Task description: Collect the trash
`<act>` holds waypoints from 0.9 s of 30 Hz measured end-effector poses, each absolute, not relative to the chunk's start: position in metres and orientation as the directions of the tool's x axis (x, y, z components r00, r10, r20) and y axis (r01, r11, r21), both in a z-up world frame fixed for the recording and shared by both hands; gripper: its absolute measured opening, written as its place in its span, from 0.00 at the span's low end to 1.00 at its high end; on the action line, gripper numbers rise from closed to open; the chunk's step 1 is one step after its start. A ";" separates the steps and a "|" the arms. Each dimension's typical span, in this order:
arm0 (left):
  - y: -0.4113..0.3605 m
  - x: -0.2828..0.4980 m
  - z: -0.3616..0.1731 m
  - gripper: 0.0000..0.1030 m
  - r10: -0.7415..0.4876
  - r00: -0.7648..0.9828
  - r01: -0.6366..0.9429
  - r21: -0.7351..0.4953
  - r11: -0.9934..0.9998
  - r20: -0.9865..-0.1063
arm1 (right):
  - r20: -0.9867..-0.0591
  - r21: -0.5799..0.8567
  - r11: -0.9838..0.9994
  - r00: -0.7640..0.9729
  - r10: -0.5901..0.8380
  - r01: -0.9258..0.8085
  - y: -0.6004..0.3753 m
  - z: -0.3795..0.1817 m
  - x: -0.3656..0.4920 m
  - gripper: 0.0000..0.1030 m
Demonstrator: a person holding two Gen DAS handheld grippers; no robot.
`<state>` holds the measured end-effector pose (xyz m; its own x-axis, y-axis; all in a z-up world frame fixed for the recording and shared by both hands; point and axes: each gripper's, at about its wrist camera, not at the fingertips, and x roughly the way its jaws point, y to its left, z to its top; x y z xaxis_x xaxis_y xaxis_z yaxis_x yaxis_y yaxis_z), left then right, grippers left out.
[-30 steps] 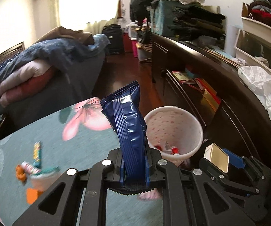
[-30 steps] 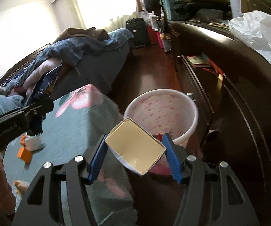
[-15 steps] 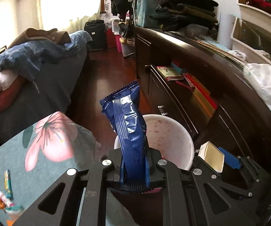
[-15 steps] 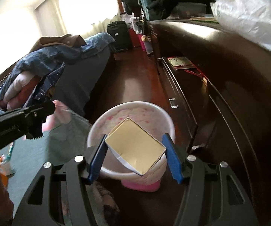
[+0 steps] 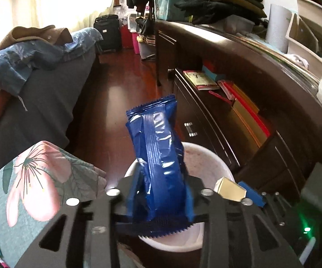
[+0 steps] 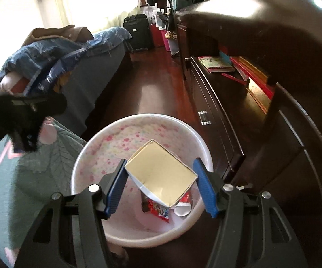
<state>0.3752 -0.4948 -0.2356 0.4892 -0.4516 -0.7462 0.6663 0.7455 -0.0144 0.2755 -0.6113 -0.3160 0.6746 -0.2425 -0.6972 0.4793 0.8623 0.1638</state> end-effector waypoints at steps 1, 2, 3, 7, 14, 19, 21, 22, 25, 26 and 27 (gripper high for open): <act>-0.493 0.377 -0.234 0.46 -0.460 0.490 0.665 -0.023 0.746 -0.740 | -0.699 0.162 0.862 0.672 -0.243 0.480 -0.612 -0.318 0.277 0.60; -0.493 0.379 -0.233 0.52 -0.463 0.492 0.664 -0.027 0.747 -0.737 | -0.701 0.159 0.862 0.670 -0.244 0.481 -0.613 -0.320 0.278 0.61; -0.491 0.380 -0.230 0.59 -0.465 0.499 0.659 -0.028 0.751 -0.732 | -0.703 0.156 0.861 0.667 -0.247 0.484 -0.613 -0.321 0.279 0.62; -0.484 0.379 -0.217 0.80 -0.479 0.531 0.653 -0.023 0.757 -0.699 | -0.703 0.153 0.861 0.666 -0.250 0.485 -0.611 -0.323 0.277 0.65; -0.458 0.365 -0.194 0.83 -0.481 0.552 0.645 -0.016 0.764 -0.681 | -0.698 0.146 0.865 0.670 -0.254 0.480 -0.598 -0.311 0.270 0.70; -0.427 0.344 -0.176 0.88 -0.481 0.576 0.639 -0.002 0.769 -0.661 | -0.696 0.145 0.871 0.674 -0.248 0.470 -0.580 -0.295 0.252 0.72; -0.412 0.333 -0.169 0.89 -0.480 0.587 0.638 0.007 0.770 -0.653 | -0.690 0.148 0.877 0.683 -0.239 0.456 -0.569 -0.285 0.242 0.74; -0.403 0.326 -0.166 0.90 -0.474 0.599 0.630 0.015 0.776 -0.646 | -0.687 0.147 0.880 0.687 -0.237 0.451 -0.564 -0.280 0.238 0.75; -0.376 0.309 -0.158 0.91 -0.464 0.613 0.620 0.026 0.784 -0.640 | -0.672 0.136 0.892 0.702 -0.237 0.431 -0.545 -0.264 0.220 0.79; -0.368 0.303 -0.157 0.92 -0.459 0.617 0.616 0.030 0.787 -0.639 | -0.668 0.131 0.897 0.706 -0.235 0.423 -0.538 -0.259 0.215 0.79; -0.360 0.299 -0.156 0.92 -0.456 0.621 0.613 0.032 0.790 -0.638 | -0.662 0.127 0.901 0.712 -0.234 0.414 -0.531 -0.254 0.209 0.81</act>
